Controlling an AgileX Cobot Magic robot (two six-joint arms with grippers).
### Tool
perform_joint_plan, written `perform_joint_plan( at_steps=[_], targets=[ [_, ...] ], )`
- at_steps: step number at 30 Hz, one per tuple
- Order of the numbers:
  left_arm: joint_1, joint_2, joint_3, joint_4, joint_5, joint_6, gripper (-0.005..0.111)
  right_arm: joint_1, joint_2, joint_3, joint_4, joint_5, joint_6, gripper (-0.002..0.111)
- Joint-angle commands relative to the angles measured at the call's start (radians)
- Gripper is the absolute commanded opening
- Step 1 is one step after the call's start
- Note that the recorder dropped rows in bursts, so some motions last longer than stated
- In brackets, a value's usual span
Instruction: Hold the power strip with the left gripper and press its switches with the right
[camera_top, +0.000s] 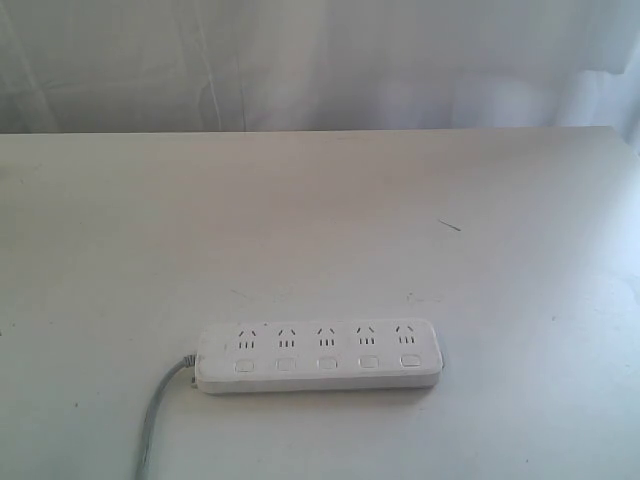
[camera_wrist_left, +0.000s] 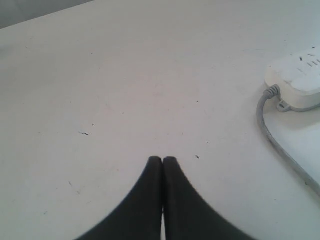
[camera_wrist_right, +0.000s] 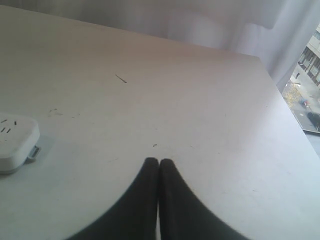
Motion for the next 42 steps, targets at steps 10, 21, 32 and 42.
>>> perform_joint_plan(
  at_steps=[10,21,32,42],
  targets=[
    [0.002,-0.01,0.002,-0.003,0.004,0.003,0.0,-0.007,-0.005,0.007,-0.006,-0.009,0.005,0.0],
    [0.002,-0.008,0.002,0.0,0.114,0.011,0.0,-0.007,-0.005,0.007,-0.006,-0.007,0.005,0.0],
    [0.002,-0.008,0.002,0.0,0.112,0.011,0.0,-0.007,-0.005,0.007,-0.006,-0.007,0.007,0.0],
    [0.002,-0.008,0.002,0.0,0.112,0.011,0.0,-0.007,-0.005,0.007,-0.006,-0.007,0.009,0.0]
  ],
)
